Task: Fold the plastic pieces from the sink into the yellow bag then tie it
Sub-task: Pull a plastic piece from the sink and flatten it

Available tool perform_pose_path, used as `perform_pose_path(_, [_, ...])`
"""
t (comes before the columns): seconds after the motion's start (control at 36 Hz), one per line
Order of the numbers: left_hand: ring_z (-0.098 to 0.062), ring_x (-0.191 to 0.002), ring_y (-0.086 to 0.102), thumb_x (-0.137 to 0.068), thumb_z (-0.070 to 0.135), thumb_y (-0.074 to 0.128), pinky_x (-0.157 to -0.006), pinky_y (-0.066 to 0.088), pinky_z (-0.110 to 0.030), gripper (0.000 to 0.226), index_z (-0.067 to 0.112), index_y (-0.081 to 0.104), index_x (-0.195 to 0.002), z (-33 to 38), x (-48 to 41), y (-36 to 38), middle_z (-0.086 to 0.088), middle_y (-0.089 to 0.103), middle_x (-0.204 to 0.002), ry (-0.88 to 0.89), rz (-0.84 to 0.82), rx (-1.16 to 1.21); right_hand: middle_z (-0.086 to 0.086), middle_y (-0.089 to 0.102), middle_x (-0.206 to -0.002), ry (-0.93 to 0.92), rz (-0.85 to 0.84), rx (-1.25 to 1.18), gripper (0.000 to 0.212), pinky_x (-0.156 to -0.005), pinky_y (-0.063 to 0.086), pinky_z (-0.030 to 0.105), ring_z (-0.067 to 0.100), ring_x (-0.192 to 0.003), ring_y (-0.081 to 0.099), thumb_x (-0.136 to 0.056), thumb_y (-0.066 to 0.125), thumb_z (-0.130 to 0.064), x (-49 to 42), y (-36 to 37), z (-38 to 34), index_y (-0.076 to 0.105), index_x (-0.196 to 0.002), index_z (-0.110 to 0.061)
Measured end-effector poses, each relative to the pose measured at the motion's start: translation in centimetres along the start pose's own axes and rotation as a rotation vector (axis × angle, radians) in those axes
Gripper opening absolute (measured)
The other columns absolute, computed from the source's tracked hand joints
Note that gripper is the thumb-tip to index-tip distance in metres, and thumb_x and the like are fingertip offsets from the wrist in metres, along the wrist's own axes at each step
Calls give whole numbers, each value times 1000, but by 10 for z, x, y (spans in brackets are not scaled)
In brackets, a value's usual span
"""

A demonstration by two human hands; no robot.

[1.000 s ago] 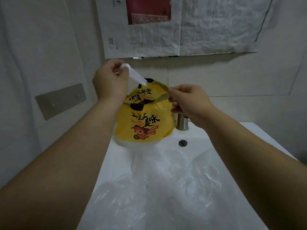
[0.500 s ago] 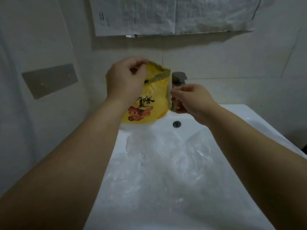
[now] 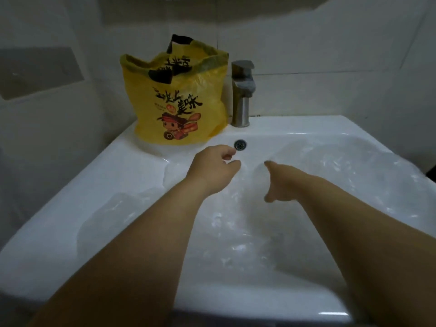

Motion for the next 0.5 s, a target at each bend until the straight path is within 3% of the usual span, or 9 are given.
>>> perform_pose_path(0.06, [-16,-116,56,-92,30,62,-99,45,-30,41,20,58,-132,-6,-4,2,2,59,-130,-18,-28,-20,18,52,-133,13,22,145,40,-94,43,32,32,-120,53,-95,53,-11,-2,-3,-1,47,-133,0])
perform_pose_path(0.14, [-15,-117,55,-92,29,63,-94,43,-26,42,20,58,-132,-10,-6,1,2,58,-130,-43,-30,33,16,59,-119,-37,150,67,27,-91,45,34,32,-109,57,-98,46,-14,-8,-18,-5,59,-117,1])
perform_pose_path(0.19, [-14,-119,53,-91,29,65,-90,40,-23,47,19,54,-136,-10,-10,-3,2,55,-135,-48,2,123,10,62,-99,-104,258,-386,19,-80,48,34,27,-91,58,-99,48,-17,-6,-30,-11,63,-103,-7])
perform_pose_path(0.25, [-11,-123,48,-88,30,68,-88,37,-23,60,23,45,-143,-10,-11,-7,5,49,-139,-60,13,243,8,62,-88,-215,204,-942,14,-73,50,36,25,-81,58,-97,50,-16,4,-37,-26,63,-93,-13])
perform_pose_path(0.36, [-11,-122,49,-79,35,76,-84,41,-27,75,30,40,-144,-7,-11,-10,9,49,-138,-56,-61,374,12,66,-98,-317,122,-1384,16,-82,51,41,29,-94,63,-91,52,-10,19,-51,-43,64,-102,-10])
perform_pose_path(0.42, [-8,-108,57,-82,27,74,-79,45,-23,57,25,52,-134,-7,-11,-11,6,59,-125,-49,-50,375,12,65,-93,-290,151,-1469,15,-87,52,44,33,-98,63,-92,51,-14,23,-55,-40,64,-96,-11])
perform_pose_path(0.5, [-7,-88,61,-87,15,69,-75,47,-18,18,23,66,-103,-10,-13,-18,6,67,-100,-31,43,399,12,63,-89,-199,277,-1534,15,-87,52,45,36,-101,63,-94,52,-20,26,-58,-28,63,-92,-10])
Point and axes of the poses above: each hand's wrist, its own x-axis away from the middle knuckle, its own y-axis out of the palm, z = x × y, the point moved 6 cm from there along -x, towards the middle knuckle
